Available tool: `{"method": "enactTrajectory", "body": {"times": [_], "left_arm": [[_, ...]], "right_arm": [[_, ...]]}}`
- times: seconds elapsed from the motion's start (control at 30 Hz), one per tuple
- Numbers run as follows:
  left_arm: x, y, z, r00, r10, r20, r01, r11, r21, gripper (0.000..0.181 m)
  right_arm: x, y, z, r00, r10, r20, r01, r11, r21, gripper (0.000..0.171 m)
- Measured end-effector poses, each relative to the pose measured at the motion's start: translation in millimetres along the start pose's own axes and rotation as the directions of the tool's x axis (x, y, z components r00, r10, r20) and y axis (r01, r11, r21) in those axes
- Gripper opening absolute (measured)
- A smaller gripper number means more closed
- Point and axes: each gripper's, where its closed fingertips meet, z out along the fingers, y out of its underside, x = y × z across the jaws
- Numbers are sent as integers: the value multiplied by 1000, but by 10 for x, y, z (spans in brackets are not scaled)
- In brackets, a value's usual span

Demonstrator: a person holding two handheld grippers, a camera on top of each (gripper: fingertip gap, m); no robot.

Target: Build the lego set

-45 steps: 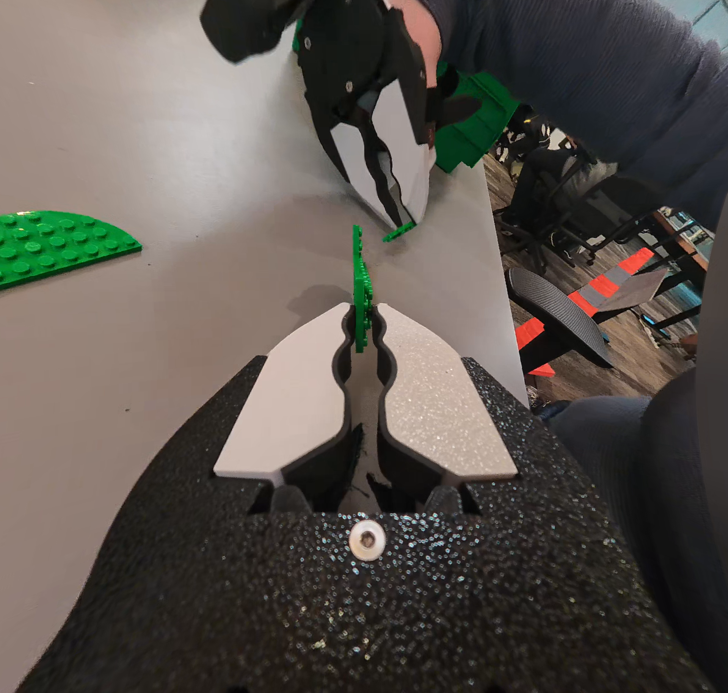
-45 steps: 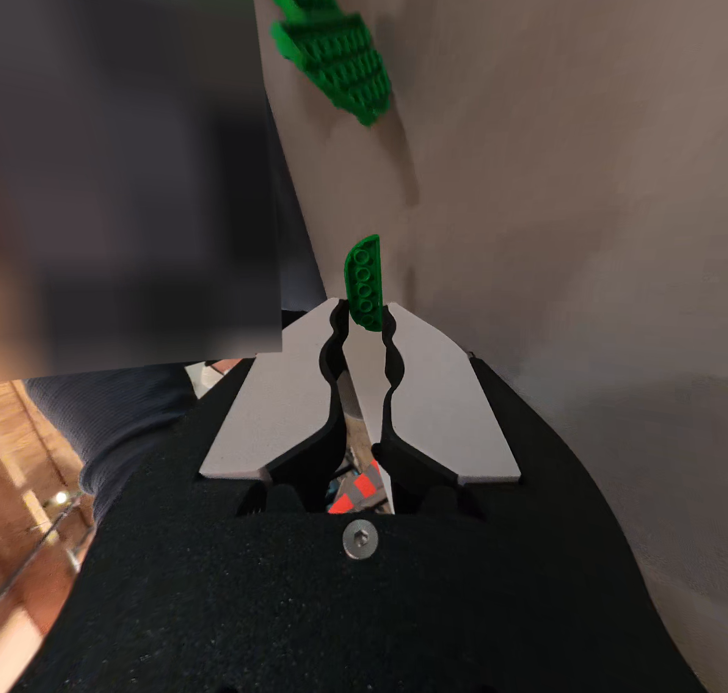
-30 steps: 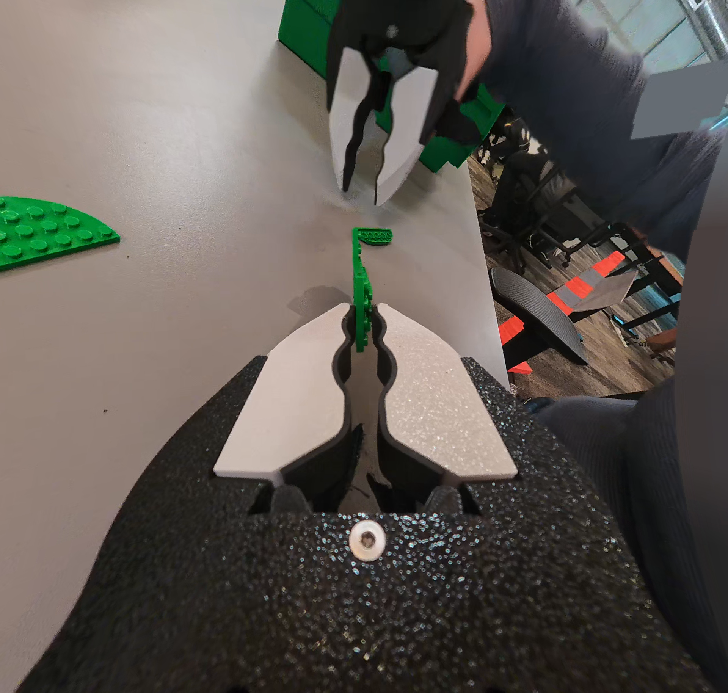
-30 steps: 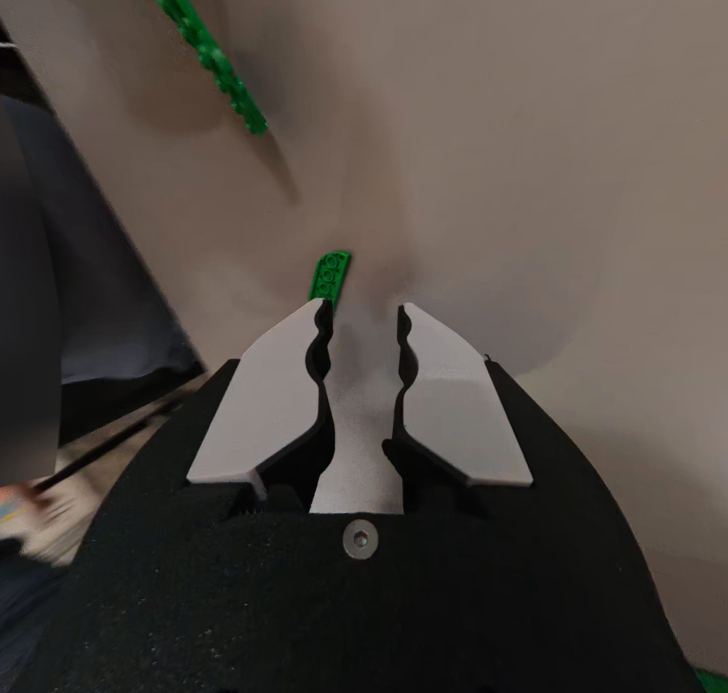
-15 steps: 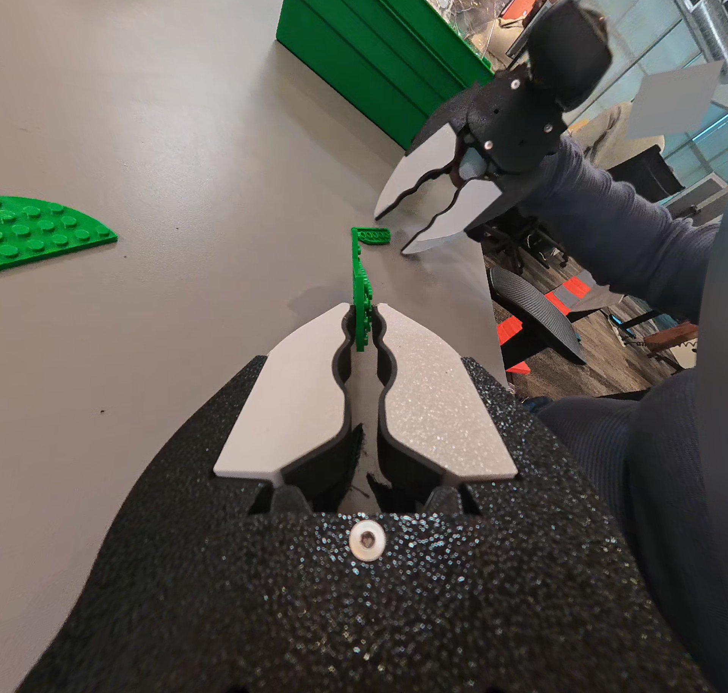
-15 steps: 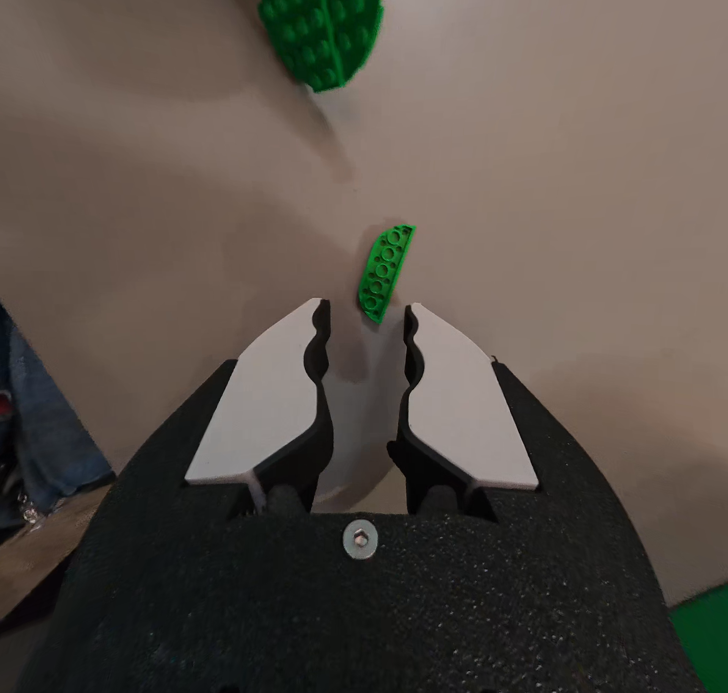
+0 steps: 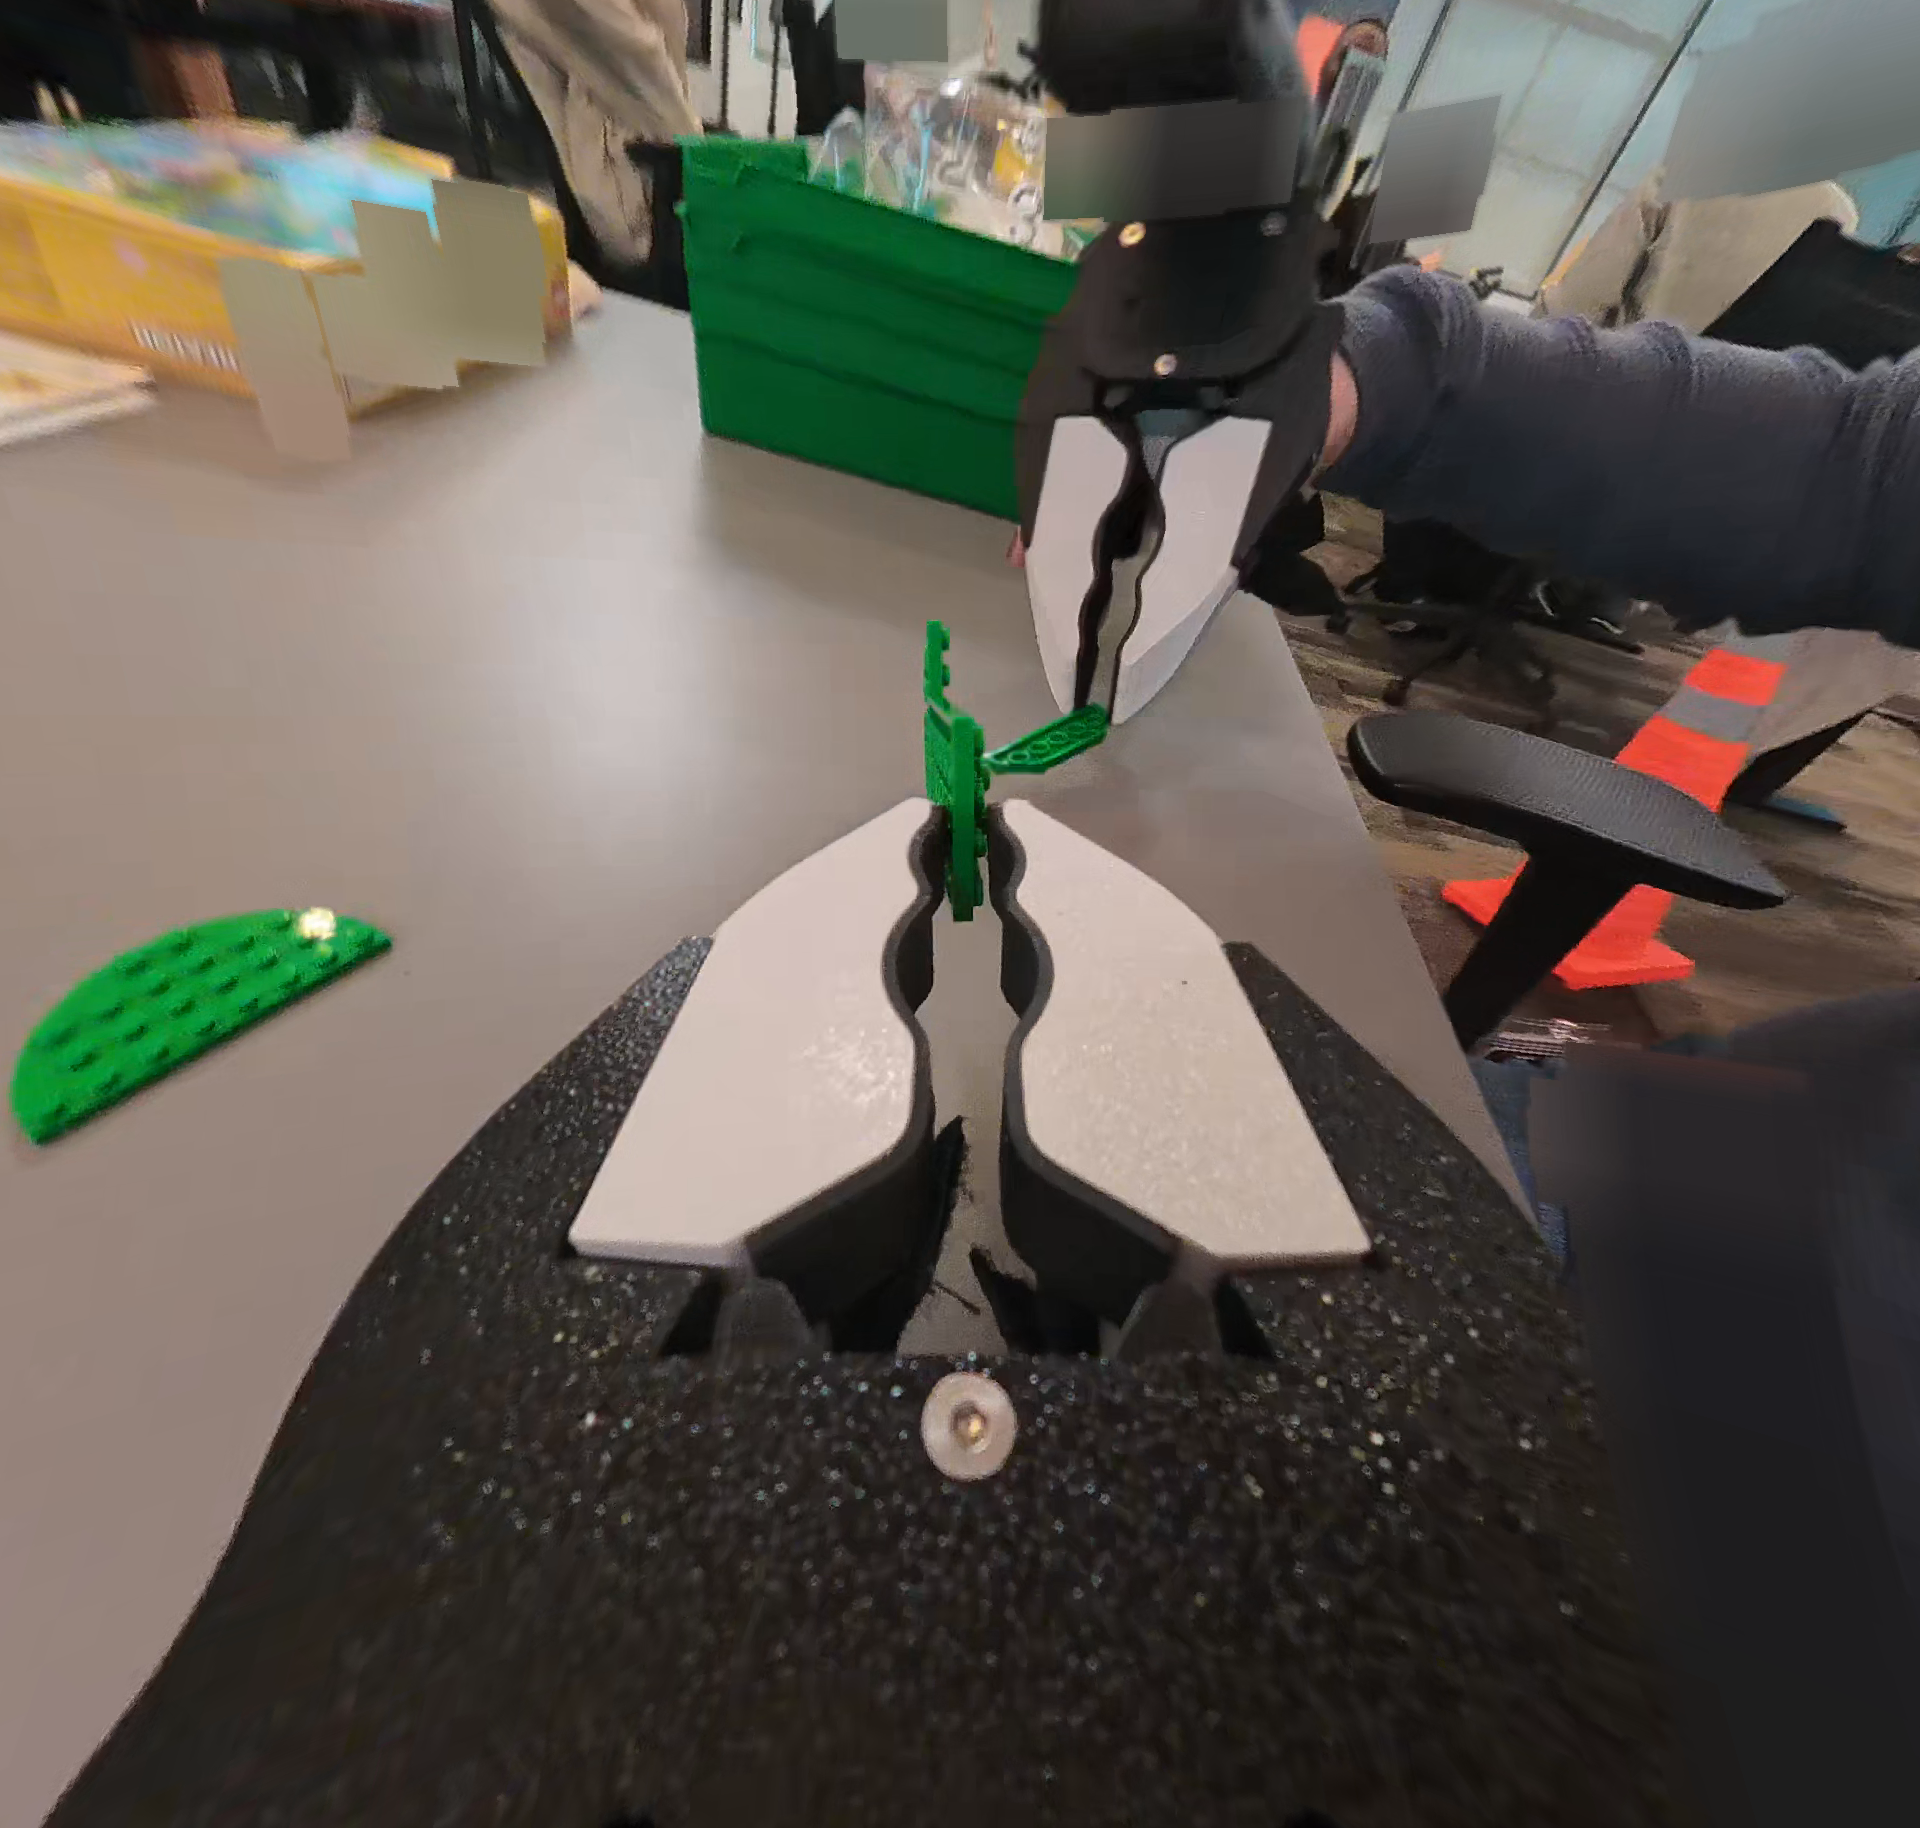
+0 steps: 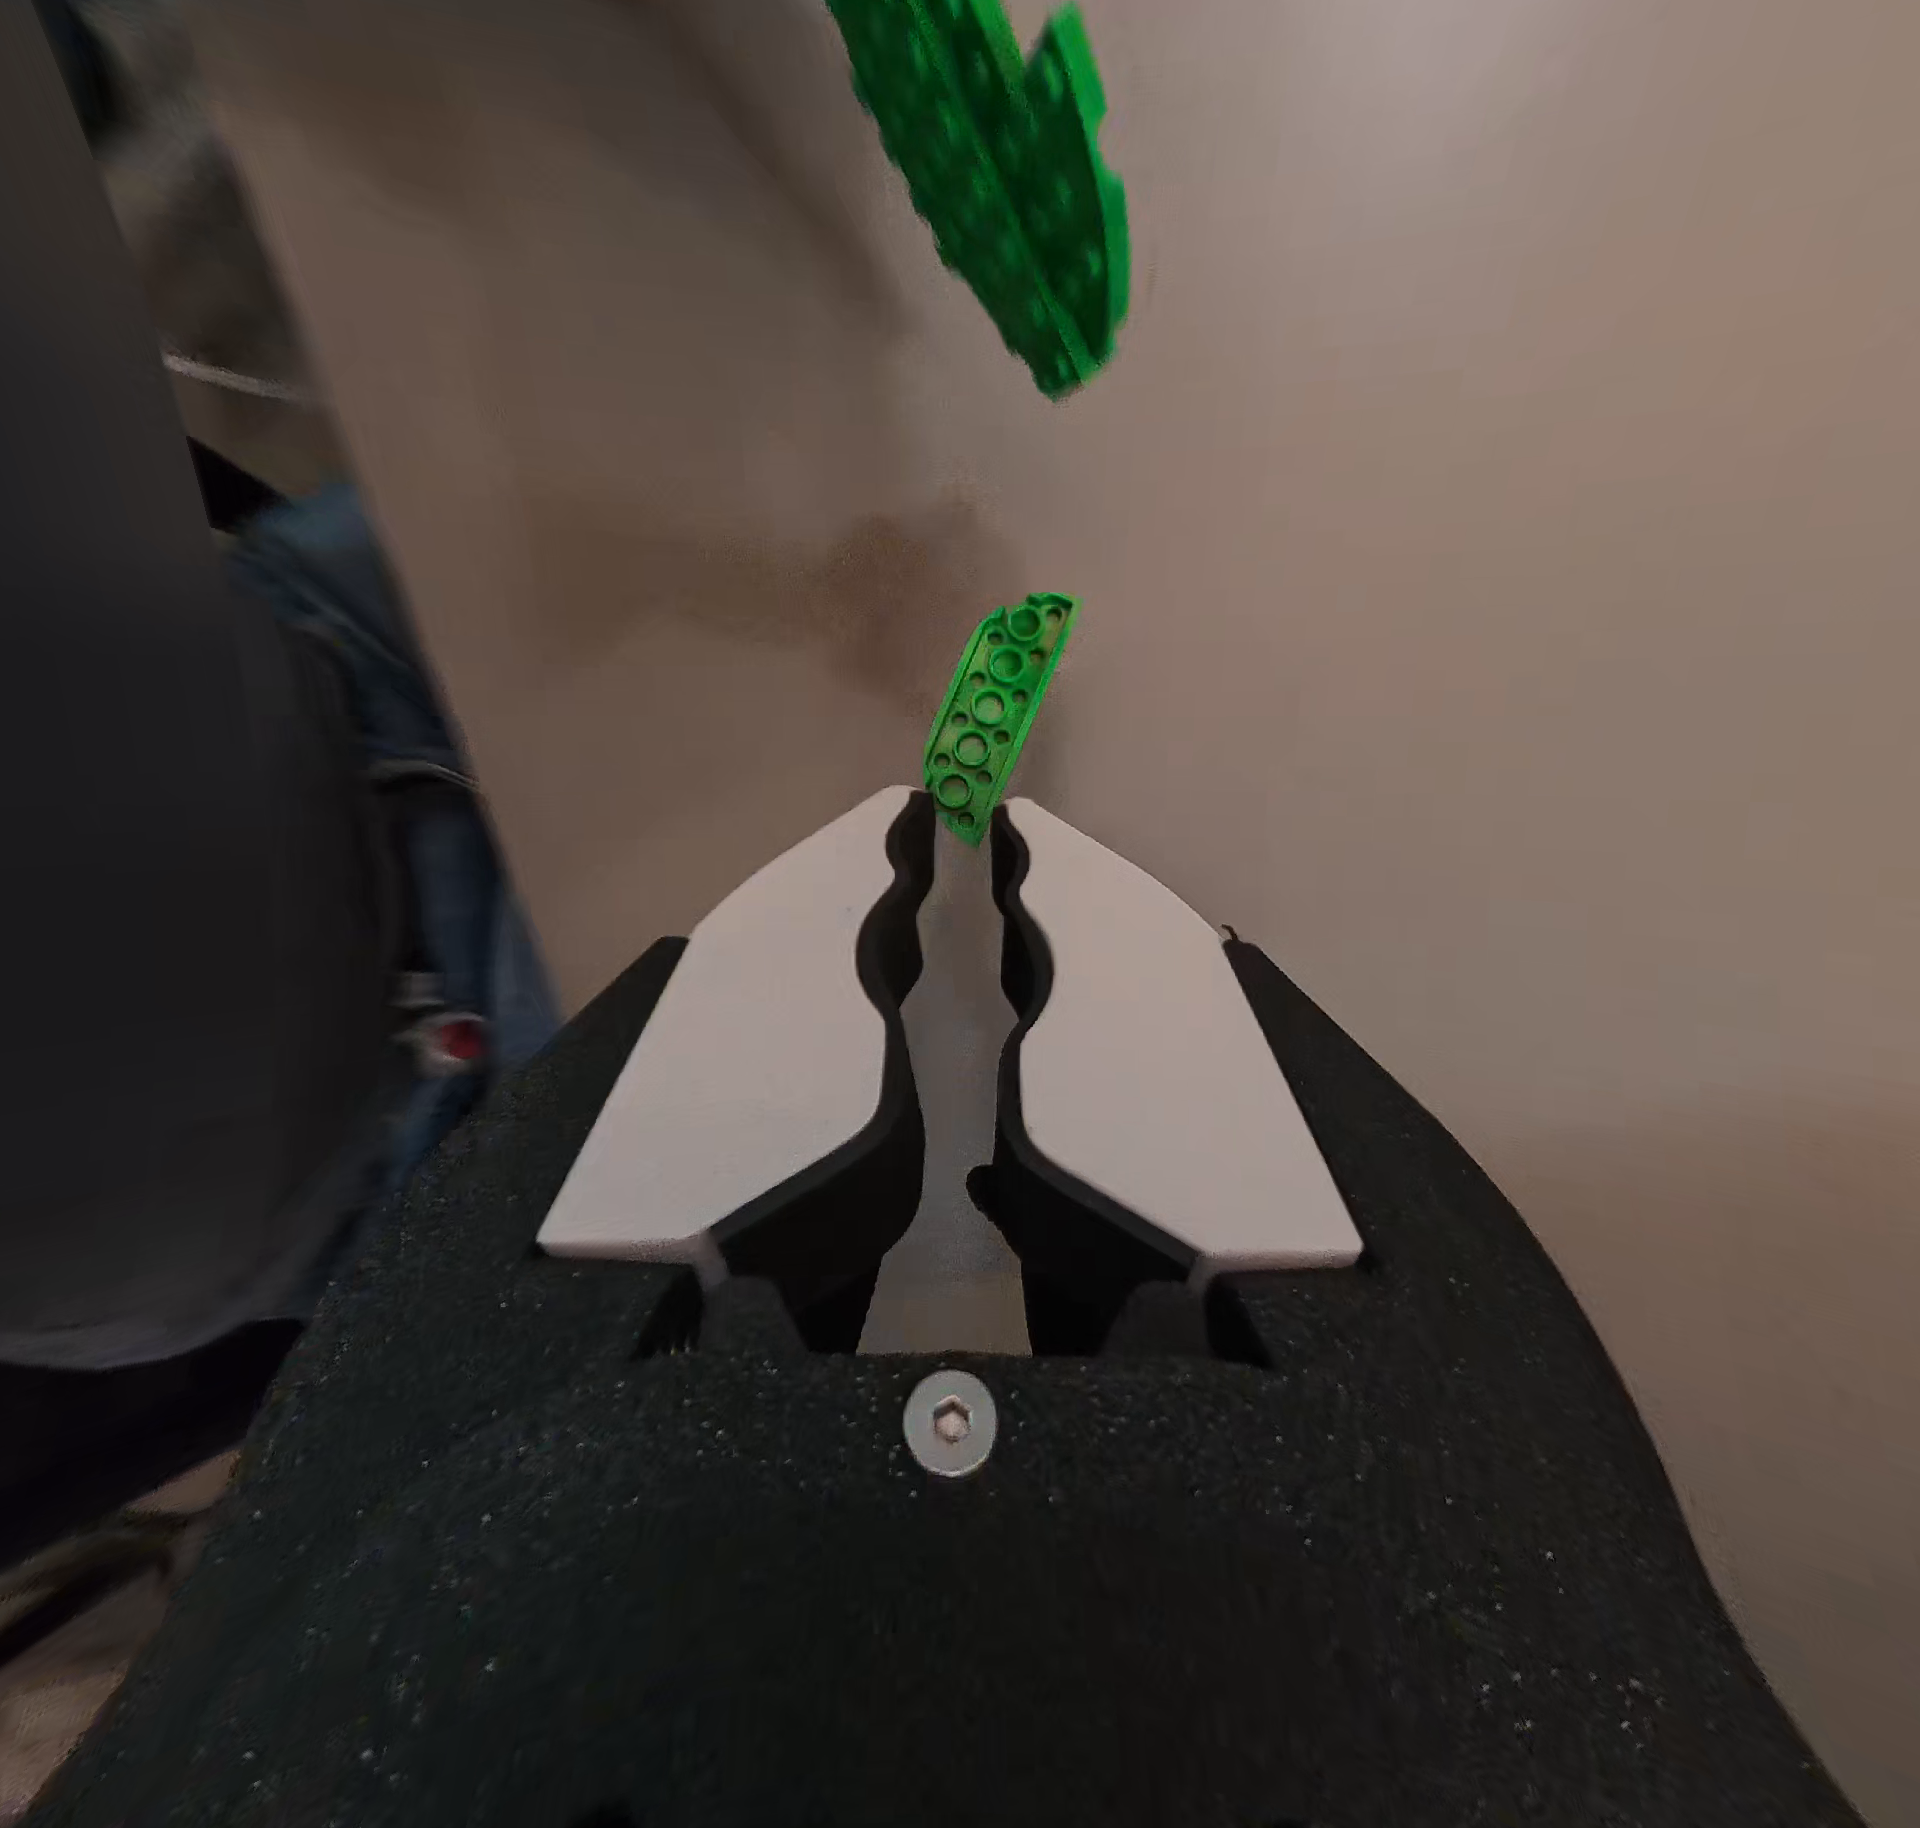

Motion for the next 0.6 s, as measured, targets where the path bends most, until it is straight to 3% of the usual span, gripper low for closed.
{"method": "enactTrajectory", "body": {"times": [0.1, 0.2, 0.37, 0.43, 0.6], "left_arm": [[70, -36, 11, 997, 72, -2, -72, 997, 28, 6], [159, 10, 35, 992, 124, -39, -124, 992, 5, 7], [201, 167, 84, 979, 197, -53, -201, 975, -94, 7], [202, 203, 100, 977, 209, -48, -213, 970, -120, 7], [76, 215, 79, 979, 204, 20, -199, 969, -146, 7]], "right_arm": [[-190, -215, -13, 975, 88, 206, -102, 993, 57, 10], [-240, -298, 29, 940, 139, 310, -158, 987, 37, 10], [-76, -389, 62, 907, 235, 349, -278, 957, 78, 9], [21, -394, 83, 884, 300, 358, -353, 931, 92, 2], [225, -380, 185, 851, 421, 314, -471, 876, 103, 6]]}}
